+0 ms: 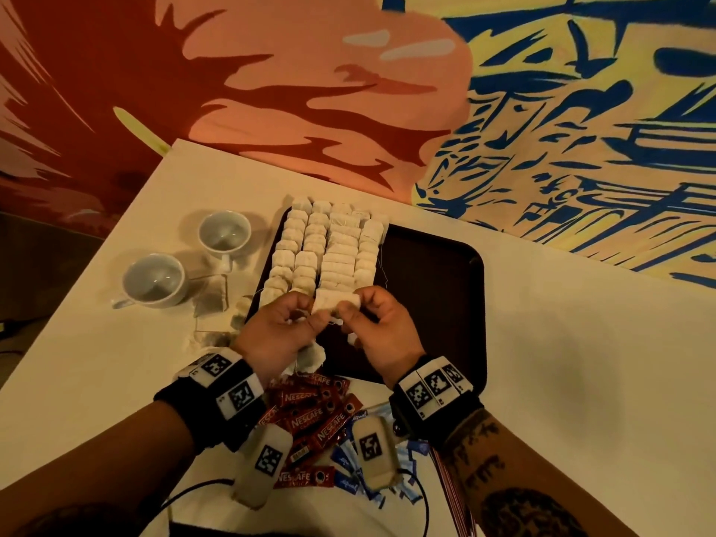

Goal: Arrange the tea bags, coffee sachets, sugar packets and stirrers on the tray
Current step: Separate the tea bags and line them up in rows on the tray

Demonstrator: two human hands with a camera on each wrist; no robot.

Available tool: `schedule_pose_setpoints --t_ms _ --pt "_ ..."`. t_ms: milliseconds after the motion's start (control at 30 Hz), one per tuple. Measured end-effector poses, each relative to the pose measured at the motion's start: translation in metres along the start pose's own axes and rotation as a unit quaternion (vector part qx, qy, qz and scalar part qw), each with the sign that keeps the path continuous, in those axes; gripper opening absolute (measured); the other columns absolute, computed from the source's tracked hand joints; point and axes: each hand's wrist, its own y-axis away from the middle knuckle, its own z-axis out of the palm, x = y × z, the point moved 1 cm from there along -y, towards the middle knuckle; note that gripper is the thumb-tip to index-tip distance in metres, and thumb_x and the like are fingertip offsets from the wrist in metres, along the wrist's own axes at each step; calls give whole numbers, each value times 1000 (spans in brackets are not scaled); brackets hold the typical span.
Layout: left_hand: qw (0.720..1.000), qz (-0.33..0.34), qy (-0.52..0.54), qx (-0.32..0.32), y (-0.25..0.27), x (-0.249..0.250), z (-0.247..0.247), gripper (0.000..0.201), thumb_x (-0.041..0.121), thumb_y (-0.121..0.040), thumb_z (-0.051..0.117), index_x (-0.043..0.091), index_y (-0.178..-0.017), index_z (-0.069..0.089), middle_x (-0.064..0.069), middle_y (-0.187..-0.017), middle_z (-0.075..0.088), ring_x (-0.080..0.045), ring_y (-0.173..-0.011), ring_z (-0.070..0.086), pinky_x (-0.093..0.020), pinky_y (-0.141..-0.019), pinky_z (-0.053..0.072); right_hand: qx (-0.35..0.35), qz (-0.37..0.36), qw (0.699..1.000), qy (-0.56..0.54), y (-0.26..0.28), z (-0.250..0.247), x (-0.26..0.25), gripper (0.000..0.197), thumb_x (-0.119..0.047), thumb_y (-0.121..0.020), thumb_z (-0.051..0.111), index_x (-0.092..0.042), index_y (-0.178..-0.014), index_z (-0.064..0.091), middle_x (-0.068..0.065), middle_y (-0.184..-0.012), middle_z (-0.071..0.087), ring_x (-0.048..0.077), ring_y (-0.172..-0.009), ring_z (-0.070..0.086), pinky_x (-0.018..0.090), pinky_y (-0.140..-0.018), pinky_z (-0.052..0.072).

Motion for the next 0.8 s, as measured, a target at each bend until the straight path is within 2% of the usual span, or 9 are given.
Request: schedule_pose_setpoints --t_ms 67,167,233,333,400,467,600,700,800 --pt "1000 4 26 16 0 3 3 10 25 -90 71 21 -98 73 -2 -78 68 -11 -68 59 -32 -71 49 8 21 999 -29 8 -1 0 6 -13 -94 67 -13 -93 62 4 -82 69 10 -69 62 21 -56 47" --pt "999 22 20 27 1 7 10 11 18 -93 67 25 -93 75 8 -72 70 -1 -65 60 -20 -66 50 -1 27 1000 11 16 -4 7 14 -23 -91 72 -19 -83 62 2 -75 67 14 -68 59 28 -59 47" --pt "999 20 -4 30 2 8 11 12 19 -93 67 26 -92 76 10 -67 69 1 -61 59 -15 -61 49 -16 13 999 41 17 -6 12 14 -27 -89 75 -21 -83 64 0 -77 69 15 -70 62 34 -67 52" --pt "995 25 -99 -9 5 6 12 9 28 -92 68 32 -89 76 8 -67 69 1 -58 57 -17 -60 47 -23 -17 999 38 19 -13 11 15 -30 -89 73 -34 -102 67 -8 -94 73 14 -92 69 35 -86 57" --pt "988 21 -146 -37 8 5 14 9 31 -92 66 32 -88 74 14 -60 66 2 -54 56 -15 -55 43 -35 -43 995 80 21 -17 9 23 -27 -90 73 -41 -107 67 -13 -96 70 4 -88 65 24 -81 55" --pt "986 19 -158 -51 10 3 16 10 33 -93 65 33 -86 73 19 -53 61 4 -50 53 -14 -54 41 -53 -66 990 111 24 -18 8 23 -23 -88 76 -40 -103 70 -13 -97 68 0 -81 61 16 -74 49" --pt "981 1 -186 -56 9 -8 16 13 31 -93 65 33 -84 74 20 -51 60 4 -48 52 -22 -58 41 -89 -45 986 134 26 -21 15 21 -17 -85 78 -31 -99 74 -12 -88 68 0 -74 61 16 -69 49" --pt "985 -13 -163 -49 9 -14 11 8 35 -92 67 36 -95 74 17 -70 70 1 -67 63 -26 -69 52 -73 -7 981 178 18 -27 22 12 -20 -89 74 -29 -96 73 -6 -86 72 7 -78 68 24 -72 55" --pt "990 -35 -137 -7 7 -17 1 12 38 -94 62 35 -102 71 7 -86 73 -10 -83 68 -27 -81 53 -14 29 963 268 5 -41 28 4 -27 -94 67 -31 -94 65 -11 -88 69 -1 -76 62 9 -62 44"
